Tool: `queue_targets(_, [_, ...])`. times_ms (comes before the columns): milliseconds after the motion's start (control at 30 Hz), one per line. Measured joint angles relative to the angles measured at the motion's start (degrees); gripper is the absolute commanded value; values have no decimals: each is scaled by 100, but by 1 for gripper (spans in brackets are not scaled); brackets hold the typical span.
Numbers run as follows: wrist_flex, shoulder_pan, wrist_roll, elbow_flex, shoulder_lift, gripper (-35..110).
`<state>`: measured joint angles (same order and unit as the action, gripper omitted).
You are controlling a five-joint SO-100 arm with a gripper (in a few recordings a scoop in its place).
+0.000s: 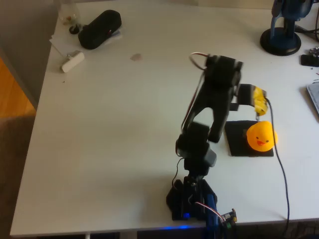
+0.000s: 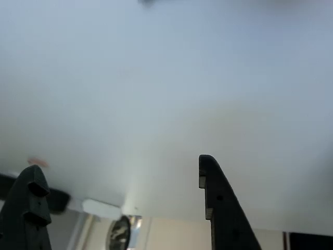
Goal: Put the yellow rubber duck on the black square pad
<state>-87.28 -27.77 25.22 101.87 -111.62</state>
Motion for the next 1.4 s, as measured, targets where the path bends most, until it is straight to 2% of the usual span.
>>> queue_targets(333, [-334, 668, -615, 18, -2188, 33])
queue_targets(500, [-316, 1143, -817, 712, -2839, 27])
queue_targets(767, [1028, 1679, -1266, 2329, -4034, 13])
queue_targets(1033, [2373, 1696, -1274, 4562, -5300, 12])
queue_targets(1200, [2619, 1696, -1705, 5722, -6530, 12])
queue_targets(1400, [2628, 1696, -2347, 6284, -7840, 12])
